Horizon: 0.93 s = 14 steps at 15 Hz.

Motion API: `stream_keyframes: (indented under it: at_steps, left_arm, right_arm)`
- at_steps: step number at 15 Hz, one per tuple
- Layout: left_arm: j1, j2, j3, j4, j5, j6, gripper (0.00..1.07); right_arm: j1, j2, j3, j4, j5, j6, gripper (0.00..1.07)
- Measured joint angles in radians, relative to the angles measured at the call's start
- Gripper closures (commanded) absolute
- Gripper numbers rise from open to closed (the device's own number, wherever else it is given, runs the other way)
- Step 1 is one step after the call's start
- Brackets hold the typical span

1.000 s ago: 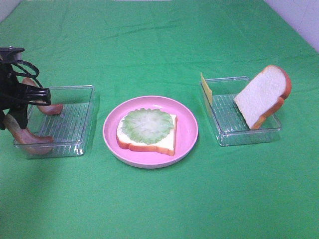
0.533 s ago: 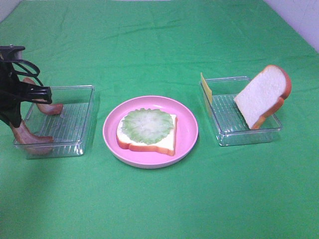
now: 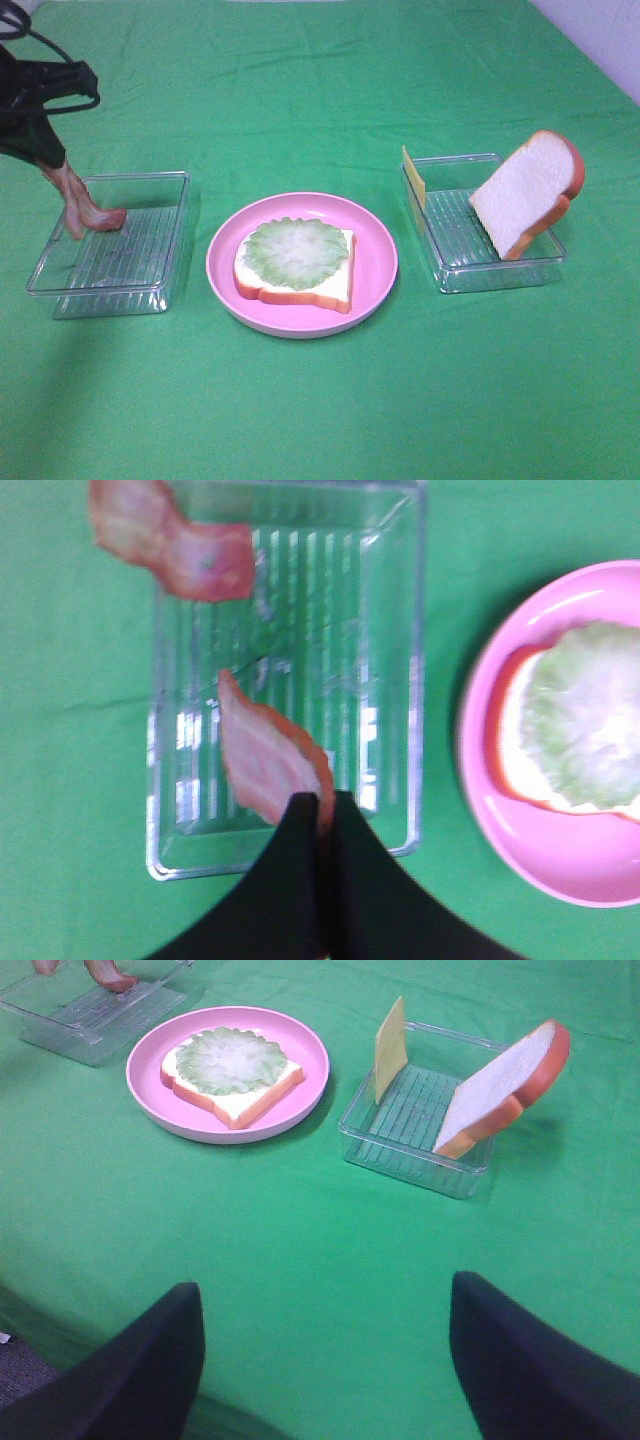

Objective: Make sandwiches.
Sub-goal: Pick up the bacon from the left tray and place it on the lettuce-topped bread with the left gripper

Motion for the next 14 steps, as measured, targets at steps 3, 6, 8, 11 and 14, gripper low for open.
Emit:
stream_keyframes:
  at_steps: [3,6,8,11,14]
  left_arm:
    - [0.000,-0.038,0.000,-0.210,-0.073,0.152,1.07]
    - [0.000,-0.018,0.000,-0.495,-0.107,0.312,1.07]
    - [-0.016,-0.001,0.000,-0.663,-0.116,0.438,1.07]
    - [-0.094,0.065,0.000,-0.914,-0.117,0.642,1.07]
    - [-0.203,0.175,0.000,-1.094,-0.117,0.780,1.07]
  right_arm:
    - [0.000,0.000,0.000,0.000,0.000,0.000,0.40]
    - [0.000,0.000,0.000,0.000,0.000,0.000,0.40]
    - [0.000,0.000,0.000,0.000,0.000,0.000,0.40]
    - [0.000,0.000,0.000,0.000,0.000,0.000,0.40]
    - [0.000,0.000,0.000,0.000,0.000,0.000,0.40]
